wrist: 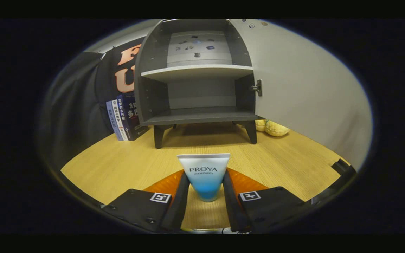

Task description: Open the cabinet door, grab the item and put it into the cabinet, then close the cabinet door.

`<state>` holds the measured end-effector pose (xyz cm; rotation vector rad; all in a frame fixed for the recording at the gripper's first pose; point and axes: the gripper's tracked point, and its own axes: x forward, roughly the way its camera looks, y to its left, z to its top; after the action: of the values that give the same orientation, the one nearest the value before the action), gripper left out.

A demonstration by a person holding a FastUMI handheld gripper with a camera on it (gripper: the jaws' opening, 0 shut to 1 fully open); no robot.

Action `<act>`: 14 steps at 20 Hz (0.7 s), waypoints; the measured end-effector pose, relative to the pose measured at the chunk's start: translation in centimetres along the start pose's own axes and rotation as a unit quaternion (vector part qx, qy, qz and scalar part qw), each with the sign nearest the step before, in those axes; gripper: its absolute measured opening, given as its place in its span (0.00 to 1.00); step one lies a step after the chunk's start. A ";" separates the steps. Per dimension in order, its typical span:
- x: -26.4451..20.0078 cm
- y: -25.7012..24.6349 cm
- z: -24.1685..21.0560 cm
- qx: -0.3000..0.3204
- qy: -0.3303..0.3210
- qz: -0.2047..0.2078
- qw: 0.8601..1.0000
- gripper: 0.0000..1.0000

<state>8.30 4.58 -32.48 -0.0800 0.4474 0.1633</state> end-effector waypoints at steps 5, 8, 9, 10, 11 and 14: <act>-1.3 2.1 6.3 0.013 -0.025 0.021 0.999 0.57; -1.6 3.5 10.9 0.028 -0.037 0.038 0.998 0.57; -1.8 3.8 12.6 0.030 -0.043 0.043 0.998 0.57; -1.9 4.1 14.4 0.027 -0.048 0.045 0.997 0.57; -1.9 4.2 15.9 0.022 -0.052 0.045 0.997 0.57; -1.8 4.7 20.2 0.007 -0.067 0.041 0.997 0.57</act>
<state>14.46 11.23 -13.78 -0.0362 0.3186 0.2441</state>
